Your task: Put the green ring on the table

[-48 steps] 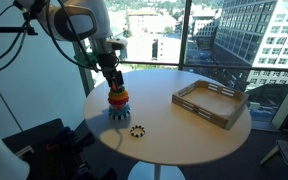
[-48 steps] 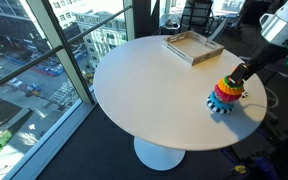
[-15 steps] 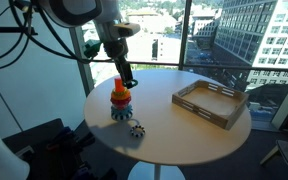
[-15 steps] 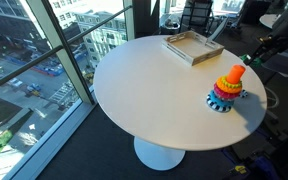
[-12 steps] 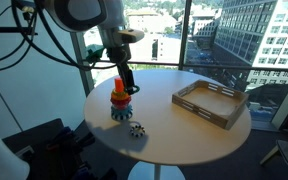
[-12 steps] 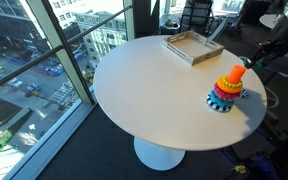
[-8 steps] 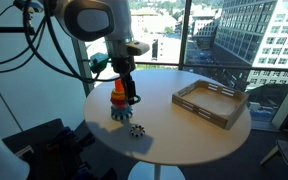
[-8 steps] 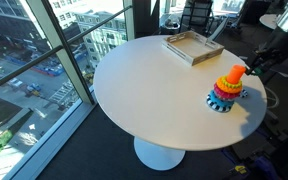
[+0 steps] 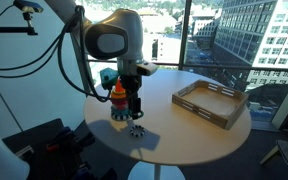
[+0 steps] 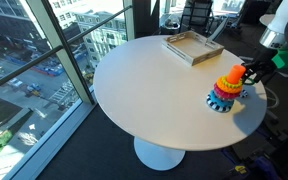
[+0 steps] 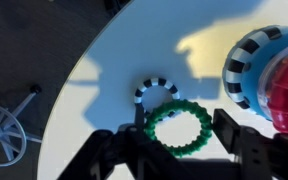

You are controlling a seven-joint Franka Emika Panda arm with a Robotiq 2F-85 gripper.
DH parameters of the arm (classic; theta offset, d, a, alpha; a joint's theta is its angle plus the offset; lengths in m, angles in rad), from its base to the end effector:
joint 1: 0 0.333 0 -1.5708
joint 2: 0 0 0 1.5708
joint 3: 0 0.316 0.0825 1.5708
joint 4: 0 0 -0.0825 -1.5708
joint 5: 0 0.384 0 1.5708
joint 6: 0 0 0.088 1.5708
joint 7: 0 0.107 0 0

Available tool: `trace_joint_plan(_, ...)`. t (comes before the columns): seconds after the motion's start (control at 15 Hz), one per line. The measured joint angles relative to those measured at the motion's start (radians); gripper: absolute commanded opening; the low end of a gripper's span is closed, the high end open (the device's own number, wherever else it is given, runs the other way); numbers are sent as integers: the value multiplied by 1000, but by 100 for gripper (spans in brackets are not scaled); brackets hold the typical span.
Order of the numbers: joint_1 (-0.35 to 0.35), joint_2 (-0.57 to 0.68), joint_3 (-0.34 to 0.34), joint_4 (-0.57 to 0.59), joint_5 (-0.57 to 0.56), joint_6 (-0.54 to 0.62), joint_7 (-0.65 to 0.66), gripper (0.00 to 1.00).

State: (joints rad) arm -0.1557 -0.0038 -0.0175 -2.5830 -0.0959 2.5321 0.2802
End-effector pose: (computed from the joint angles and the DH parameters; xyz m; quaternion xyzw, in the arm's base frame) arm 0.4323 -0.0746 0.2574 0.9820 -0.1855 -0.0221 0.0277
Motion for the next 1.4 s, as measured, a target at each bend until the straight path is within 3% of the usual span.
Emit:
trace_joint_plan(0.53,46,123,-58,59,-54,16,56,44)
trace_joint_plan(0.6,52,131,-64,64,-54,16,56,51)
trace_joint_plan(0.67,56,138,-70,68,-54,16,57,67)
trace_joint_plan(0.8,65,149,-78,74,-54,16,57,73)
trace_joint_plan(1.0,79,158,-85,77,-54,16,57,91)
trace_joint_plan(1.07,83,159,-86,77,-54,16,57,91)
trace_joint_plan(1.13,86,159,-86,77,-54,16,57,99)
trace_joint_plan(1.4,101,156,-86,78,-54,12,56,100)
